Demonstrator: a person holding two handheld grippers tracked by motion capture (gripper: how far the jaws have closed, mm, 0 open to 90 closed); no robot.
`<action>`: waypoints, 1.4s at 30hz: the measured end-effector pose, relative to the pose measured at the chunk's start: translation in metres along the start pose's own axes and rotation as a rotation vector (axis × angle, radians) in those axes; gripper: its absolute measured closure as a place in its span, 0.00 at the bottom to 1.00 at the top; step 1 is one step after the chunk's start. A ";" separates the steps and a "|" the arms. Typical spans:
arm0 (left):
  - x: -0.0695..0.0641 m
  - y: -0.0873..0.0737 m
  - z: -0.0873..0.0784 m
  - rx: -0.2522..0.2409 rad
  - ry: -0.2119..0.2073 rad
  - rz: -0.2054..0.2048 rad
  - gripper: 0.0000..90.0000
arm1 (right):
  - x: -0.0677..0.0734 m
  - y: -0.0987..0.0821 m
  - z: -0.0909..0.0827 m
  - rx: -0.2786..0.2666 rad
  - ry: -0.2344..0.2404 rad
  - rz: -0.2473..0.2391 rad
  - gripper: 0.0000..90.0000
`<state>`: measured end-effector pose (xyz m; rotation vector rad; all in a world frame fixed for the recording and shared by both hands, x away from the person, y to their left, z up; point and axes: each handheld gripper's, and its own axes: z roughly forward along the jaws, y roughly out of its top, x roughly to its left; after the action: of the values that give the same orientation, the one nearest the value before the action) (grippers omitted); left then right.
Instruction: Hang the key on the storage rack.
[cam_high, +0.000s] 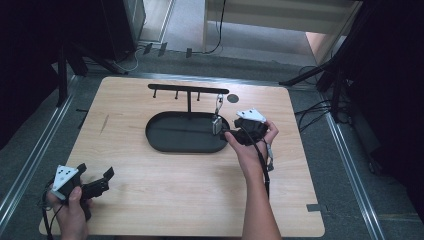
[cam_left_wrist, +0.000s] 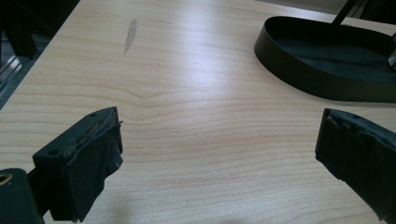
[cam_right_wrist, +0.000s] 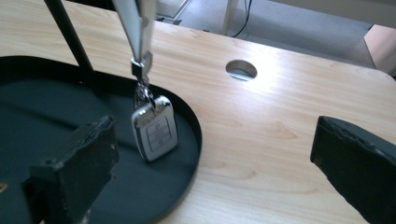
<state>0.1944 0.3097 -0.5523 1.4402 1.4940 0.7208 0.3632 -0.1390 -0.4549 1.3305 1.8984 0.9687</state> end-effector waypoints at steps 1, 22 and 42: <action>0.000 0.000 0.000 0.002 -0.002 -0.002 0.01 | -0.003 -0.003 -0.002 -0.001 -0.003 0.001 0.00; -0.003 -0.001 -0.001 -0.006 -0.014 0.029 0.01 | -0.063 -0.057 -0.047 -0.044 -0.022 0.046 0.00; -0.010 -0.004 -0.005 -0.061 -0.028 0.089 0.01 | -0.113 -0.125 -0.083 -0.066 -0.050 0.121 0.00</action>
<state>0.1872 0.2999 -0.5517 1.4714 1.3824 0.7909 0.2676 -0.2922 -0.5066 1.4307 1.7504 1.0387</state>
